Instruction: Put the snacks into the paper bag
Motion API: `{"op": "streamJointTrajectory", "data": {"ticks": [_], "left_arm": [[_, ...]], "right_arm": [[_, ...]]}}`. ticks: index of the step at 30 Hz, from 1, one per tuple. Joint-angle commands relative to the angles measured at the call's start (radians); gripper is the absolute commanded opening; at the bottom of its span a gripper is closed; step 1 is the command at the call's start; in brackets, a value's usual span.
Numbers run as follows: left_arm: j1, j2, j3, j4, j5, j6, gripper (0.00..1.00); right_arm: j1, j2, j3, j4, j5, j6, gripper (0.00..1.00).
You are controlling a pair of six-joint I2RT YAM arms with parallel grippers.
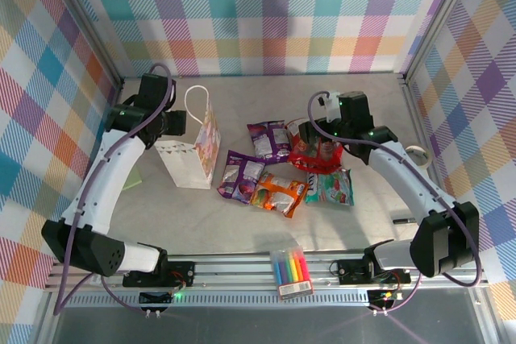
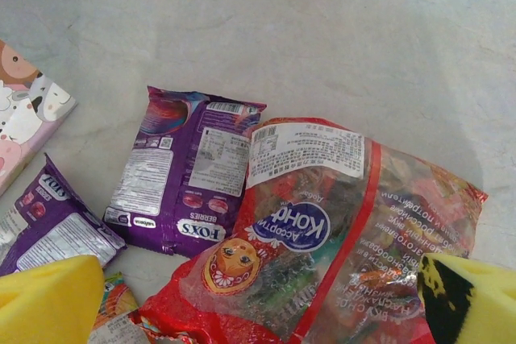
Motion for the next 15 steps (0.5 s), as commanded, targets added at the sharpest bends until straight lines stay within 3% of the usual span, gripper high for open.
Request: {"op": "streamJointTrajectory", "data": {"ticks": [1,10,15], "left_arm": [[0.008,-0.069,0.038,-0.048,0.003,-0.034,0.76],[0.008,-0.192,0.027,-0.073,-0.077,-0.116,0.79],[0.005,-0.275,0.014,-0.057,-0.015,-0.108,0.61]], "right_arm": [[0.006,-0.003,0.043,-0.051,0.006,0.006,0.99],[0.006,-0.005,0.091,-0.152,0.045,0.038,0.99],[0.006,-0.042,0.082,-0.217,0.043,0.064,0.99]]}}
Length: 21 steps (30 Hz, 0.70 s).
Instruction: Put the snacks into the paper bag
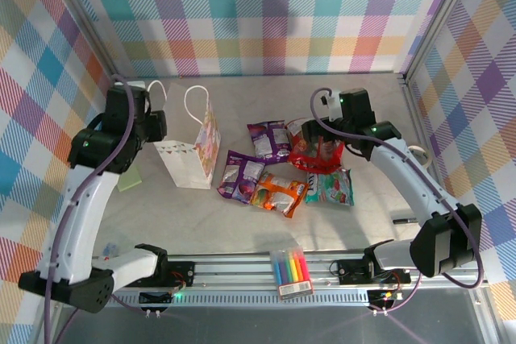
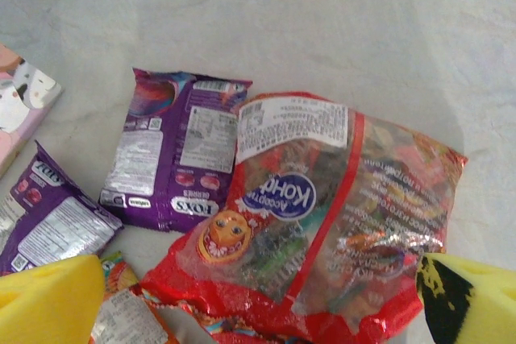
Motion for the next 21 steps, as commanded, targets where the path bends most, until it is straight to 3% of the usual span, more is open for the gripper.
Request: {"op": "streamJointTrajectory", "data": {"ticks": [1,7,12,17,21], "left_arm": [[0.001,-0.049,-0.005,0.006,0.036,-0.007,0.56],[-0.03,-0.072,-0.007,0.036,0.044,0.002,0.32],[-0.075,-0.034,0.037,0.033,0.089,-0.026,0.29],[-0.11,-0.015,0.066,0.058,0.144,-0.016,0.18],[-0.12,0.005,0.065,0.078,0.157,-0.015,0.17]], "right_arm": [[0.006,-0.047,0.007,-0.087,-0.003,0.042,1.0],[0.006,-0.092,-0.072,-0.142,-0.1,0.114,0.94],[0.024,-0.076,-0.15,-0.089,-0.181,0.212,0.88],[0.056,-0.019,-0.179,-0.056,-0.196,0.279,0.84],[0.078,0.042,-0.179,-0.033,-0.225,0.301,0.8]]}}
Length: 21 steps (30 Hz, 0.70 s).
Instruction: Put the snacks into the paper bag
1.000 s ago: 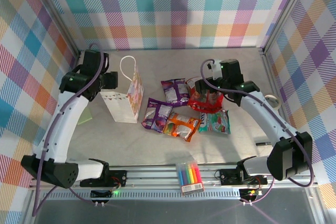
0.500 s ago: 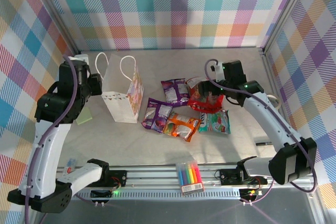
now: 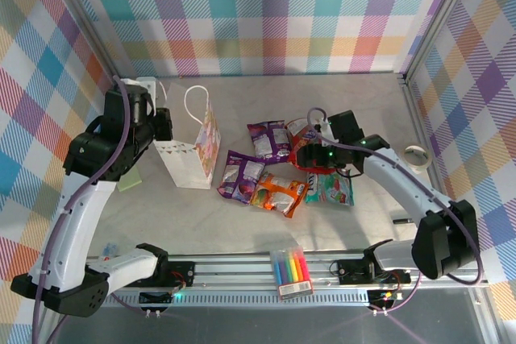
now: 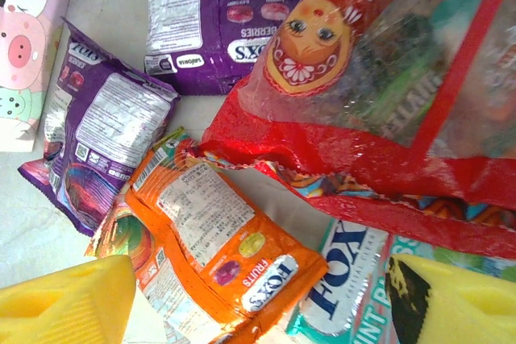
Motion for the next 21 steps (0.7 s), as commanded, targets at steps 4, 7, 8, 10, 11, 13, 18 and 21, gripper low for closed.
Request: {"op": "streamJointTrajectory", "data": {"ticks": [4,7,8,10,11,13,18,21], "left_arm": [[-0.011,0.007,0.013,0.036,0.048,-0.007,0.16],[-0.012,0.011,0.025,0.028,0.049,0.005,0.15],[-0.012,0.015,0.031,0.022,0.041,0.005,0.15],[-0.012,0.018,0.036,0.015,0.037,0.004,0.14],[-0.012,0.018,0.034,0.017,0.039,0.003,0.14],[-0.012,0.018,0.028,0.018,0.043,-0.002,0.14],[-0.013,0.016,0.015,0.017,0.036,-0.008,0.14],[-0.013,0.018,0.006,0.014,0.026,-0.009,0.14]], "right_arm": [[0.016,0.102,-0.023,0.075,-0.091,0.079,0.72],[0.021,0.158,-0.01,0.089,-0.098,0.075,0.66],[0.021,0.175,-0.004,0.093,-0.096,0.074,0.64],[0.021,0.211,0.01,0.103,-0.087,0.074,0.62],[0.022,0.229,0.02,0.106,-0.085,0.073,0.61],[0.023,0.264,0.036,0.112,-0.078,0.076,0.6],[0.02,0.327,0.079,0.119,0.031,0.101,0.62],[0.018,0.358,0.12,0.121,0.065,0.094,0.62]]}}
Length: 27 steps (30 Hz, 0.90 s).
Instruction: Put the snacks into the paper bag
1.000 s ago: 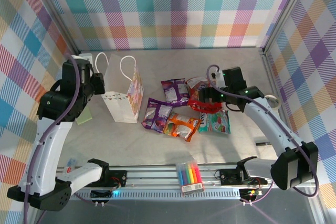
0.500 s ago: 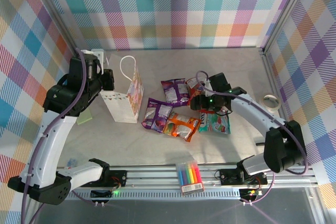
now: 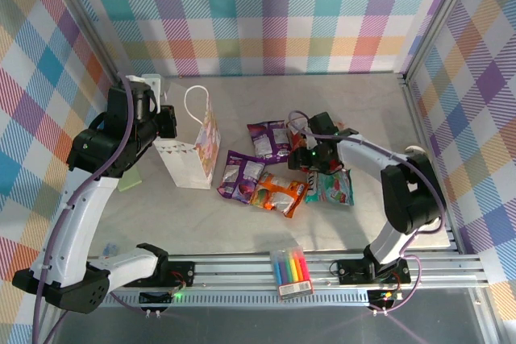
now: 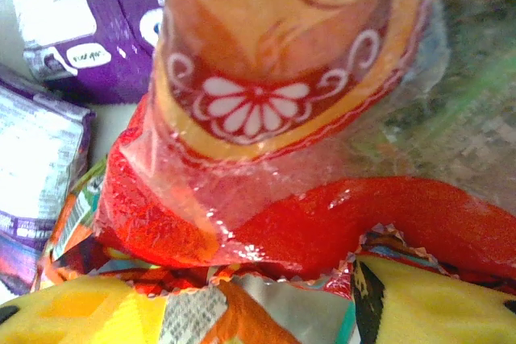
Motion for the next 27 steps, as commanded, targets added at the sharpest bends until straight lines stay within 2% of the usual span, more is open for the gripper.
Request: {"op": "streamJointTrajectory", "data": {"ticks": [1,4,9,16,20,24,27], "left_arm": [[-0.007,-0.001,-0.004,-0.005,-0.01,-0.009,0.13],[-0.007,0.001,-0.029,0.009,-0.019,-0.011,0.09],[-0.007,0.001,-0.062,0.042,-0.014,-0.027,0.11],[-0.007,0.027,-0.049,0.052,0.006,-0.027,0.11],[-0.007,0.027,-0.052,0.056,0.007,-0.032,0.11],[-0.007,0.021,-0.056,0.053,0.001,-0.035,0.15],[-0.008,0.018,-0.055,0.053,-0.003,-0.036,0.21]], "right_arm": [[0.0,0.033,0.064,0.026,0.077,0.01,0.63],[-0.009,0.063,0.099,0.016,0.09,0.003,0.64],[-0.038,0.094,0.124,0.001,0.117,-0.014,0.65],[-0.14,0.123,0.141,-0.007,0.074,-0.043,0.64],[-0.143,0.117,0.147,-0.003,0.058,-0.041,0.65],[-0.143,0.117,0.144,-0.011,0.073,-0.039,0.67],[-0.142,0.1,0.145,-0.014,0.041,-0.039,0.68]]}}
